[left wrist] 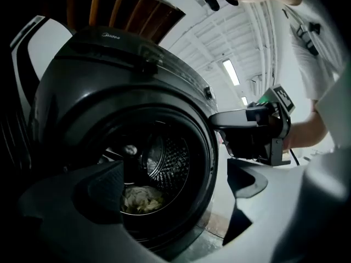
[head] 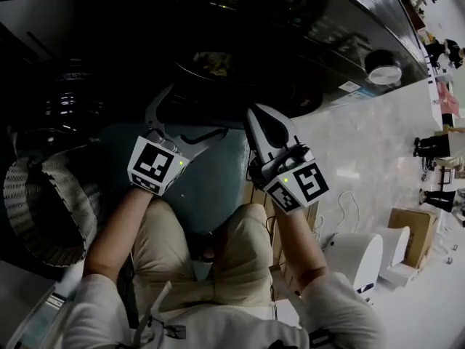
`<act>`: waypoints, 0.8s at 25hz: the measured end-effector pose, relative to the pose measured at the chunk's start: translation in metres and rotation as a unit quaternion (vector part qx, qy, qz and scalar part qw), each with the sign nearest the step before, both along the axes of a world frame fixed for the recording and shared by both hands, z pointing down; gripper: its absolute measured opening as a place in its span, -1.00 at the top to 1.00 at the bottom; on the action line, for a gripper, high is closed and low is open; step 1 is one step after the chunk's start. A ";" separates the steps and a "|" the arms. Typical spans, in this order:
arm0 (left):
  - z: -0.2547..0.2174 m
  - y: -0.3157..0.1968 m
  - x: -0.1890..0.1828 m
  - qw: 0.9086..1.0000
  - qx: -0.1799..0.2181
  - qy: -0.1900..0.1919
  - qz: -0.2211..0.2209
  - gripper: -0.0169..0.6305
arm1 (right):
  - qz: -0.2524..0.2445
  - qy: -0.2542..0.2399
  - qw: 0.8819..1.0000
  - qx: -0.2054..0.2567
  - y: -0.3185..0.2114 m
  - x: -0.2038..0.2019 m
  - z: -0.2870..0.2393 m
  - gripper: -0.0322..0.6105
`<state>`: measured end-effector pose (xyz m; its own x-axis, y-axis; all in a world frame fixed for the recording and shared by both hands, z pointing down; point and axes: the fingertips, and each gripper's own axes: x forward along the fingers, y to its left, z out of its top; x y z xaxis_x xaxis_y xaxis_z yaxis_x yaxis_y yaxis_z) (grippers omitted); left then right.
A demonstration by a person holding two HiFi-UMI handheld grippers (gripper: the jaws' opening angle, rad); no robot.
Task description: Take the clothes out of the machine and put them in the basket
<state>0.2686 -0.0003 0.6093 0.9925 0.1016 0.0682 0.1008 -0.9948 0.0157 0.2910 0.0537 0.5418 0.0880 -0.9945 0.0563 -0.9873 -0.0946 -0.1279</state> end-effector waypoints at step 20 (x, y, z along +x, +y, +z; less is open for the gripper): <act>0.128 -0.038 0.038 0.997 0.078 0.008 0.017 -0.80 | 0.021 0.083 0.995 0.049 -0.031 0.026 0.135 0.86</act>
